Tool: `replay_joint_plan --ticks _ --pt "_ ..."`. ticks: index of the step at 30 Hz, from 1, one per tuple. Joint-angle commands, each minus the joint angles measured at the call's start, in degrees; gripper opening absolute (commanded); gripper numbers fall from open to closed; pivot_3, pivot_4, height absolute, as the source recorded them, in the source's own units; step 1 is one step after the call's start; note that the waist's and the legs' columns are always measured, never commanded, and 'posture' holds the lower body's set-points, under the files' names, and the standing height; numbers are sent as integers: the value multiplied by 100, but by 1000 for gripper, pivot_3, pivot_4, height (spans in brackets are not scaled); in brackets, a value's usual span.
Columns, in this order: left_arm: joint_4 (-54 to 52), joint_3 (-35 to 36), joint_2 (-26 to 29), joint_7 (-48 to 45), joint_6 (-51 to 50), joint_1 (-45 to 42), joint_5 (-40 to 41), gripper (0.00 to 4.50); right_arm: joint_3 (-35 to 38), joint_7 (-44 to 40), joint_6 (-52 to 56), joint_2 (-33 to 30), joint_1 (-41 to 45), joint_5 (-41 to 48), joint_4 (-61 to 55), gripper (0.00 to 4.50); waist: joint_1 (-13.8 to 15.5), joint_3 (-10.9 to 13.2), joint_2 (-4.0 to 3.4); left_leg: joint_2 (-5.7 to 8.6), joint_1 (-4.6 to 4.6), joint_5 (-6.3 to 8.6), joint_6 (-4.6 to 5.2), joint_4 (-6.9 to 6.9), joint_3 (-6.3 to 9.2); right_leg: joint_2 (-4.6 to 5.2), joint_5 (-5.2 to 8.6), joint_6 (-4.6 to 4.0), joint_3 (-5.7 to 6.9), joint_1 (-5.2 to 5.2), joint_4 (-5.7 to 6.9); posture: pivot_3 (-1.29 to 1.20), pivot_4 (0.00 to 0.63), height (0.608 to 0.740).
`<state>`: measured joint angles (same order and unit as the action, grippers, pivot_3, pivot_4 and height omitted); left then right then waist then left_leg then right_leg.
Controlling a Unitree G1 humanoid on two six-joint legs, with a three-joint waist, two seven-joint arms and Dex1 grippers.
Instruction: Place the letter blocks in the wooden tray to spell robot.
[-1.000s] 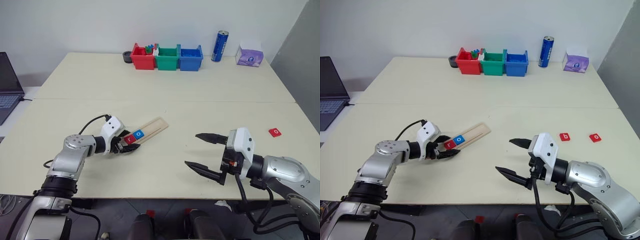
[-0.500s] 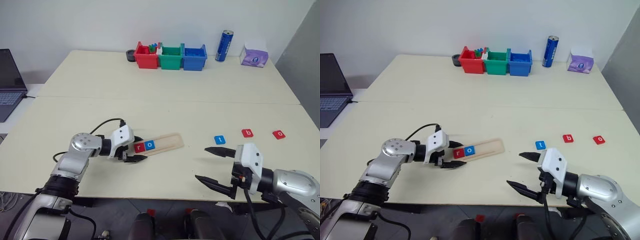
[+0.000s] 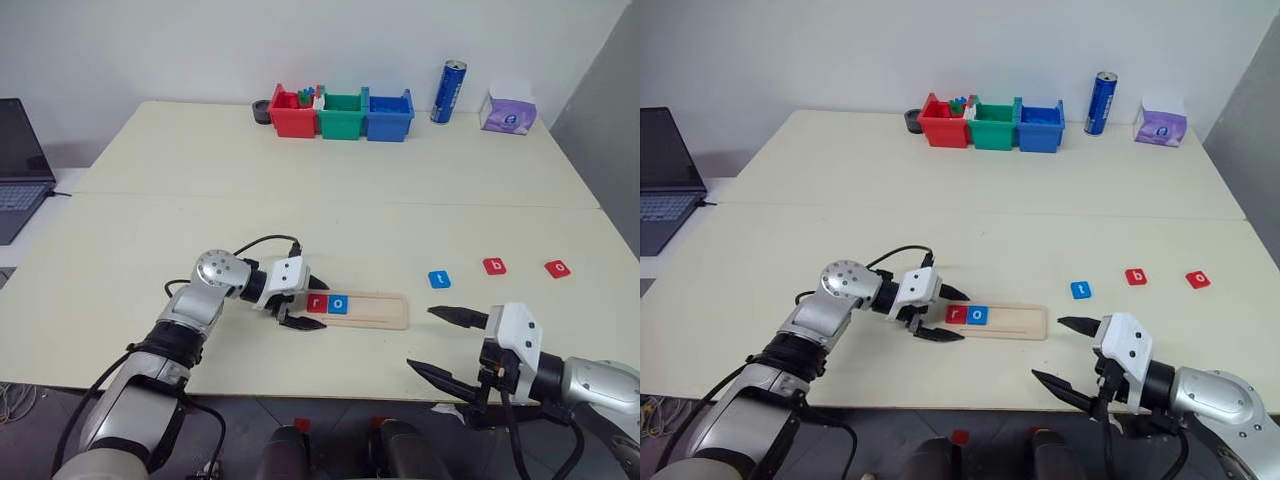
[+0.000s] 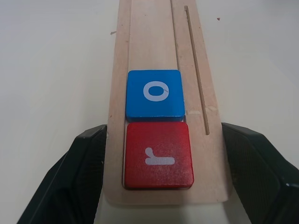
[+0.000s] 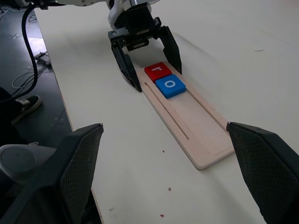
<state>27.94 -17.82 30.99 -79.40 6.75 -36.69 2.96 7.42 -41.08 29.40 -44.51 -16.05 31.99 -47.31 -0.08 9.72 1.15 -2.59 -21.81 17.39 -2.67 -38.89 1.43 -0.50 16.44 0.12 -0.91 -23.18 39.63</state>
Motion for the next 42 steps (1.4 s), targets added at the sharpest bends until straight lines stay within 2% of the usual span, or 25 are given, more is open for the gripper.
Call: replay_joint_plan --ticks 1,3,6,7,16,25,29,32,36,38,42 --pt "107 -55 -63 39 27 -80 -113 3378 64 47 -77 20 -3 -20 -266 4500 1 0 0 0 0 0 0 0 0 0 0 0 0 0 0 0 150 740" --pt "109 -36 -49 -17 -29 -62 -72 3378 66 51 -68 23 2 -6 -278 4500 0 0 0 1 2 0 0 -1 -2 0 0 1 1 1 2 0 150 740" --pt "97 15 -40 -63 -122 -51 9 4376 71 29 -57 9 33 5 -270 4500 -3 0 0 1 4 0 0 -2 -1 0 0 1 0 1 5 0 150 740" --pt "83 17 -34 -87 -130 -47 21 4458 76 16 -58 3 39 13 -265 4500 -6 0 0 0 4 0 0 -2 -1 0 0 1 0 1 5 0 150 740" --pt "-77 253 -48 -11 -60 -25 277 4458 78 -67 12 -39 166 114 -241 4500 -7 0 0 0 3 0 0 -2 1 -1 0 1 0 1 5 0 150 740" --pt "-1118 498 155 -186 -870 319 872 4458 206 -212 -131 -84 257 68 -26 4500 -14 0 1 -2 3 0 0 -2 2 -2 0 0 -2 0 5 0 150 740" --pt "-1520 722 313 -61 -1263 386 1107 4458 497 -136 -119 -12 364 150 152 4500 -17 1 1 -3 4 0 0 -3 3 -2 0 0 -2 0 10 0 150 740" --pt "-1878 1028 361 251 -1723 408 1359 4458 921 233 61 253 483 361 460 4500 -18 1 2 -2 4 0 0 -3 3 -2 0 1 -2 0 13 0 150 740" --pt "-2476 1275 437 554 -2092 665 1549 4458 1199 1251 571 877 931 579 961 4500 -20 0 0 -4 4 -1 -1 -4 1 -2 -1 0 -6 0 15 0 150 740" --pt "-2798 1374 492 687 -2266 835 1642 4458 1130 1664 658 1115 1124 321 1283 4500 -31 0 -1 -4 7 -1 -1 -3 -1 0 -1 -1 -8 -1 18 0 150 740" --pt "-3372 1503 476 1034 -2664 1063 1838 4458 690 2363 381 1243 1489 -854 2093 4500 -36 1 -2 -6 5 -1 -1 -3 -2 -1 0 -2 -8 -6 23 0 150 740"
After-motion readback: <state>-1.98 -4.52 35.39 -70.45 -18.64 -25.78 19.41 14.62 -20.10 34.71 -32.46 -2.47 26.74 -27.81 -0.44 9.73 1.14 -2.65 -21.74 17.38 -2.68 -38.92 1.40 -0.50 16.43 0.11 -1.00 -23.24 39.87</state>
